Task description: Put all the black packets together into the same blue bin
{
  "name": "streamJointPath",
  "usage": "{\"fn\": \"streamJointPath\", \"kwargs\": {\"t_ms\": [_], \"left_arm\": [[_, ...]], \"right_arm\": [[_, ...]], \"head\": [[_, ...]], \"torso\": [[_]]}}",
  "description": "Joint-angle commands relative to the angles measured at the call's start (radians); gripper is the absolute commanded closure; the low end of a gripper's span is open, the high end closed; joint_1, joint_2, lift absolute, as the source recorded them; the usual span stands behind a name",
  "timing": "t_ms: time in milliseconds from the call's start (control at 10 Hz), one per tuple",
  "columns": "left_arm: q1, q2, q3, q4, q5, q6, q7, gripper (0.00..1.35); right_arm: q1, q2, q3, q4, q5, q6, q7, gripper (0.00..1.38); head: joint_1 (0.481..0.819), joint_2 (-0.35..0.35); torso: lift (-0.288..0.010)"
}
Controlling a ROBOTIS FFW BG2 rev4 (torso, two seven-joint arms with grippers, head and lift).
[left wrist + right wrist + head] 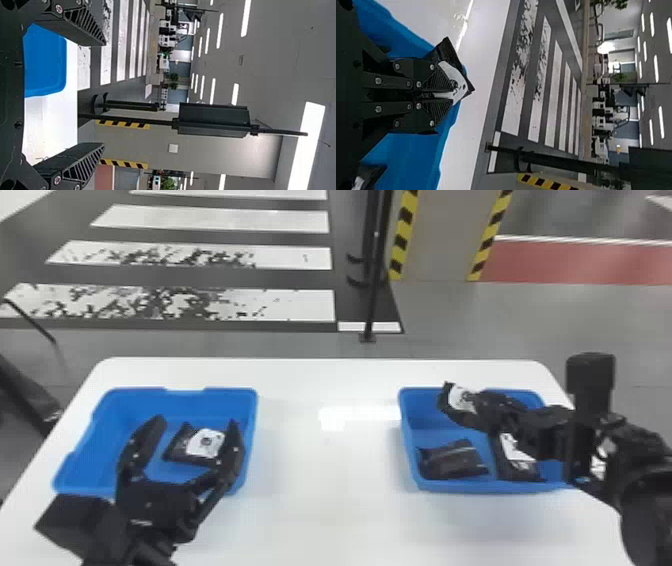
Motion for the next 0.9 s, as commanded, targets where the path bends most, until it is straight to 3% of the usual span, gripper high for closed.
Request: {"fn": "streamJointPath", "kwargs": {"t_ms": [0,100,200,300,600,800], "left_arm": [[0.002,-0.001,0.002,0.0,0.001,-0.003,0.0,0.13],[0.002,0.0,0.002,0.0,0.001,-0.001,-0.002,0.13],[0.002,0.0,0.002,0.0,0.001,-0.001,-0.003,0.13],[-0.003,0.0,0.0,0.0,0.001,0.004,-0.003,0.13],[-0.035,0.0,0.002,0.032,-0.001,0.016,-0.003,0.13],[-0.082,-0.003,0.026,0.069,-0.005,0.075,-0.035,0.13]], "right_arm": [[0.04,0.009,-0.082,-0.002,0.043,0.007,-0.004,1.05],[0.035,0.005,-0.09,0.027,0.037,-0.02,-0.004,0.87],[0.045,0.005,-0.09,0.03,0.017,-0.064,-0.002,0.41],[0.074,0.012,-0.084,0.008,-0.001,-0.101,-0.002,0.05],[0.234,0.063,-0.057,-0.095,-0.073,-0.304,-0.01,0.12],[0.371,0.101,-0.045,-0.139,-0.119,-0.52,-0.04,0.13]], "head": [[0.695,-0.11],[0.695,-0.161],[0.695,-0.19],[0.695,-0.196],[0.695,-0.159],[0.695,-0.122]], "torso": [[-0.11],[-0.11],[-0.11],[-0.11],[-0.11],[-0.11]]}}
